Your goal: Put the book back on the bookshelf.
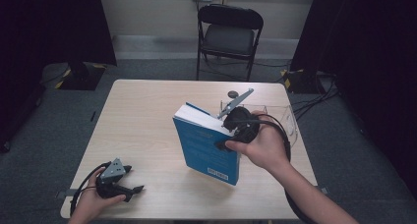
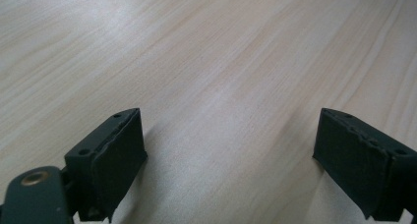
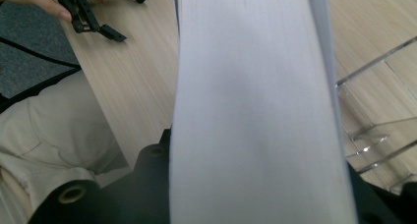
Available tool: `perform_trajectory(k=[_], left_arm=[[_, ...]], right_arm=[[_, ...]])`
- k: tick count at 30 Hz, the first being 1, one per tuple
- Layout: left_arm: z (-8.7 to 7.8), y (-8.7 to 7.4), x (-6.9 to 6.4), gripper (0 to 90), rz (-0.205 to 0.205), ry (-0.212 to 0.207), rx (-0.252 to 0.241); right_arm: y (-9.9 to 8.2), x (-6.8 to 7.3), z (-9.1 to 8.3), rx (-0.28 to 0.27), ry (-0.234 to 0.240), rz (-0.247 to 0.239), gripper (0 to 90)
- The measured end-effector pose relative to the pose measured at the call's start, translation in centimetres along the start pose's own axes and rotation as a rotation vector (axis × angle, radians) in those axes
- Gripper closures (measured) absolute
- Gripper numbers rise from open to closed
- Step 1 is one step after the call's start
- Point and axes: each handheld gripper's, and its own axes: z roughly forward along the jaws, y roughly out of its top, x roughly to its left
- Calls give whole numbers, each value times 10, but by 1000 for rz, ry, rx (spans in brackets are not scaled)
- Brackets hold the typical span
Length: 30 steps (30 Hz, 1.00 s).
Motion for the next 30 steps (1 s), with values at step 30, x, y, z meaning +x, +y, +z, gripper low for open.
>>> perform_trajectory(k=[30], left_arm=[[0, 0, 0, 112, 7, 8, -4]], right_arm=[[-66, -13, 1, -1, -33, 8, 621]])
